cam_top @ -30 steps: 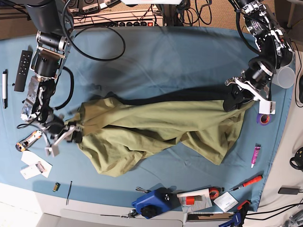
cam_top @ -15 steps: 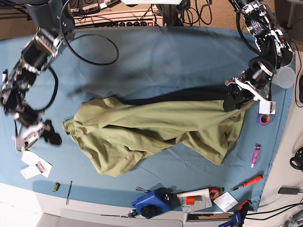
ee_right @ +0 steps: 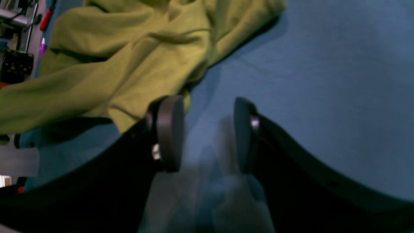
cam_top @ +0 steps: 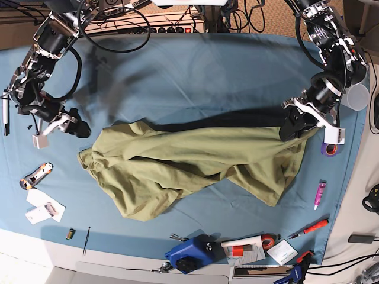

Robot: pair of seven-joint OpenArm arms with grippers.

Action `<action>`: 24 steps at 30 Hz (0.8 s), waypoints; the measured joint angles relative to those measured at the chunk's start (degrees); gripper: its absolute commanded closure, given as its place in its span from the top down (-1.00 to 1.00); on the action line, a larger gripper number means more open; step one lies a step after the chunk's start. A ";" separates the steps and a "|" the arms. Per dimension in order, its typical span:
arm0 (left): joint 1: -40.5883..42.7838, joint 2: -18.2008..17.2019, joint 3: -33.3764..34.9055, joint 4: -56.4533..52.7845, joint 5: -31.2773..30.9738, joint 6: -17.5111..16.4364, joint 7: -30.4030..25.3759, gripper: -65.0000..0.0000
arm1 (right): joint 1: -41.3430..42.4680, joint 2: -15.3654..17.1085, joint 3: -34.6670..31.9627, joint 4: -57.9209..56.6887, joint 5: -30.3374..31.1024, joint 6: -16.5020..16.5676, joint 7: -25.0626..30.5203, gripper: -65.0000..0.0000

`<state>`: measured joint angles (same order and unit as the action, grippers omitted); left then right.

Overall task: Layout the t-shirt on the table in an organized manner, then fold the t-shirt properly
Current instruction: 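Lower the right gripper and grasp the shirt end opposite the left gripper, then lift and drag the shirt with both grippers to spread it wide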

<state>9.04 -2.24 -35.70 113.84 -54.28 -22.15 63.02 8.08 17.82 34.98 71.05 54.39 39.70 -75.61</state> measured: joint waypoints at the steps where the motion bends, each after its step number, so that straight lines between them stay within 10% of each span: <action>1: 0.00 0.00 0.00 0.00 0.02 0.00 0.00 -1.00 | -0.02 0.04 -1.20 0.00 0.37 0.00 -0.02 -0.19; 15: 0.00 0.00 0.00 0.00 0.00 0.00 0.00 -1.00 | 1.79 -3.02 -15.56 0.02 -10.21 0.20 10.84 -0.22; 20: 0.00 0.00 0.00 0.00 0.00 0.00 0.00 -1.00 | 2.08 -4.20 -15.56 0.02 -10.78 0.11 9.75 -1.00; 24: 0.00 0.00 0.00 0.00 0.00 0.00 0.00 -1.00 | 2.10 -4.22 -14.78 0.02 -10.16 0.00 8.81 -1.00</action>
<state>9.04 -2.24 -35.70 113.84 -54.28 -22.15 63.02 10.17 13.61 20.21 71.07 44.23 39.70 -66.81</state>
